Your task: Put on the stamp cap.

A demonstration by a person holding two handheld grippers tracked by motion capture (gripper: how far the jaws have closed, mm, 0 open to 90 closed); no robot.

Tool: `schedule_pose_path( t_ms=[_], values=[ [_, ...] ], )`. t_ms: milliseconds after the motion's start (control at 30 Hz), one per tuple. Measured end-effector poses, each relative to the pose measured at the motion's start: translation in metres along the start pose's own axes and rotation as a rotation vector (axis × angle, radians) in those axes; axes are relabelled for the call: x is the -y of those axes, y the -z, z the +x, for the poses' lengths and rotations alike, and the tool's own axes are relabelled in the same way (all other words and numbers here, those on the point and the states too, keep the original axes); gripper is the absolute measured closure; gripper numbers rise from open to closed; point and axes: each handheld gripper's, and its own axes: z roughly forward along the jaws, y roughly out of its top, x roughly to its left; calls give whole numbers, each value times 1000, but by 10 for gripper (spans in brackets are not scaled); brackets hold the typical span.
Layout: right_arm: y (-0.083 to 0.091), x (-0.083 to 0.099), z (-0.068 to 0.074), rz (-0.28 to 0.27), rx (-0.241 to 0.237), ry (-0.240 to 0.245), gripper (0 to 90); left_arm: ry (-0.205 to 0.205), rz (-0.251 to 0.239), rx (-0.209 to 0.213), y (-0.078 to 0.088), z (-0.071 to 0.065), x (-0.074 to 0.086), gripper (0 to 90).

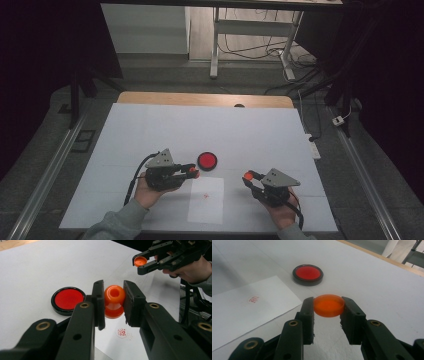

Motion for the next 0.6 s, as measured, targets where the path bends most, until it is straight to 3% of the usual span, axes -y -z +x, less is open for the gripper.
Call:
schedule_pose_path(
  t_ms=[600],
  values=[
    [-16, -4, 19, 1, -80, 13, 639, -10, 21, 6, -4, -1, 2, 724]
  ],
)
